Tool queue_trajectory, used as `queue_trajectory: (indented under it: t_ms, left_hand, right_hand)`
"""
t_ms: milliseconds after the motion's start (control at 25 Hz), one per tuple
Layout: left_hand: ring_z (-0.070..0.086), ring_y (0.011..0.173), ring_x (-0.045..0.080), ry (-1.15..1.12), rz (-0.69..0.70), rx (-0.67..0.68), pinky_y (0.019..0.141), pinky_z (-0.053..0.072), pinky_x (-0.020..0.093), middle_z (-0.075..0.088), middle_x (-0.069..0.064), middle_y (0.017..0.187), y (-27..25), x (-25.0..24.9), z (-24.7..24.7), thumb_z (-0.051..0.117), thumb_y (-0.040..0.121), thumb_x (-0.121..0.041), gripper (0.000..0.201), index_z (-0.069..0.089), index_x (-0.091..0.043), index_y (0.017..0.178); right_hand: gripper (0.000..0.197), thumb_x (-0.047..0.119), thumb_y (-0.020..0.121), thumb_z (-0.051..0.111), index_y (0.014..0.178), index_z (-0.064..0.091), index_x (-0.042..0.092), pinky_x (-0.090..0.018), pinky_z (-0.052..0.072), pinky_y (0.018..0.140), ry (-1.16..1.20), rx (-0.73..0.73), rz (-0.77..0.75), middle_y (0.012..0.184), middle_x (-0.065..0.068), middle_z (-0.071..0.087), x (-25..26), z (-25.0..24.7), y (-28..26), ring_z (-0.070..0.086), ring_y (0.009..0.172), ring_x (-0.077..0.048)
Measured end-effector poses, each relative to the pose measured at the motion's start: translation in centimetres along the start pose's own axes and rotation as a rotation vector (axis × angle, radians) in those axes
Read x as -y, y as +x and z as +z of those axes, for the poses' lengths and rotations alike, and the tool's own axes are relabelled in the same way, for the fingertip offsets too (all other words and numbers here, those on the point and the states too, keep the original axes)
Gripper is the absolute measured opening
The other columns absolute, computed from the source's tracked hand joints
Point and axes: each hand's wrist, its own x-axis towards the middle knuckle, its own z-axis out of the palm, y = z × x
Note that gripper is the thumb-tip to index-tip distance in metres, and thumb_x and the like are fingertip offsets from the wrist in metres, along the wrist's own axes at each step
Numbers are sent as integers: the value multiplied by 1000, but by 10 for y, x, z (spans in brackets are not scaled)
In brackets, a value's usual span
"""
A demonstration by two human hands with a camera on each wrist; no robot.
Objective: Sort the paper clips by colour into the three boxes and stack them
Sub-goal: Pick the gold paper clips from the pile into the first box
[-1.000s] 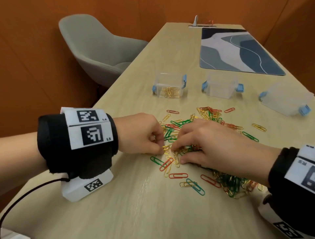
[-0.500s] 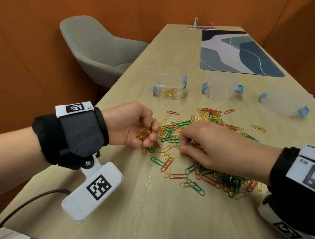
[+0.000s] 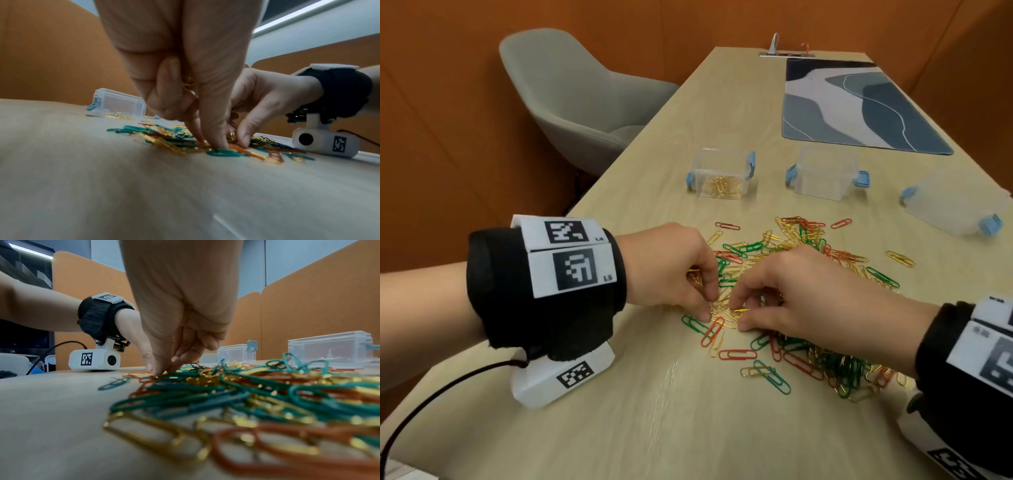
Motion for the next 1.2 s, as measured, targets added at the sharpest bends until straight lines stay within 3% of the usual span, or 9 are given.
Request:
queue_trajectory:
  t_ms: [120,280,400,480,600,720,920,1080,1200]
  left_hand:
    - [52,65,1,52,6,45,61,41,10,61,-15,76,1,2,0,69,79,-36,17,69,-25,91]
    - [47,57,4,4,-37,98,57,38,14,52,-12,65,1,6,2,58,87,-34,11,58,-25,80]
    - [37,41,6,-669,-231,120,35,28,15,41,-4,53,-1,14,-8,44,90,-16,22,44,-13,68]
    - [33,41,9,-1135,-281,172,30,21,13,35,-1,54,-4,21,-17,43,75,-12,14,37,-13,63]
    - [30,39,8,-1410,-263,189,29,16,13,31,-1,52,-4,26,-20,39,70,-16,18,34,-16,53]
    - [32,35,8,-1391,-269,176,27,17,12,32,-1,48,-1,20,-14,45,71,-16,26,33,-17,48]
    - [41,38,8,-1320,-241,171,28,27,11,41,2,50,-2,11,-6,52,67,-8,21,36,-14,56]
    - [40,41,8,-1254,-255,108,30,28,11,42,2,53,-5,12,-8,51,74,-3,17,43,-11,61]
    - [38,43,7,-1096,-243,82,34,25,12,43,0,52,-6,13,-7,47,87,0,27,44,-11,62]
  right_hand:
    - [12,35,83,66,91,68,27,-12,42,62,-12,11,-5,77,12,62,-2,1,-1,53,67,-1]
    - [8,33,86,62,91,66,29,-16,43,67,-16,-43,-37,79,12,58,-1,-1,-3,50,70,0]
    - [25,36,85,63,109,65,34,-14,42,72,27,-84,-52,79,15,56,0,-2,1,52,76,-2]
    - [38,42,83,63,120,61,34,-24,45,83,-4,2,-65,86,14,58,2,1,3,53,87,-5]
    - [45,45,80,66,122,59,35,-26,44,86,-63,66,-66,102,11,55,5,1,3,49,93,-7]
    - [30,37,82,67,111,65,34,-20,42,80,-42,38,-65,99,13,55,4,1,3,46,85,-3]
    - [6,26,87,60,92,63,27,-30,49,80,-66,43,-88,87,10,55,3,3,3,51,80,-7]
    - [24,30,88,59,113,59,34,-18,38,86,-105,7,-114,107,13,48,4,-1,0,44,94,-3]
    - [38,32,90,56,128,51,37,-20,31,98,-178,30,-121,125,17,46,4,-2,1,37,117,-4]
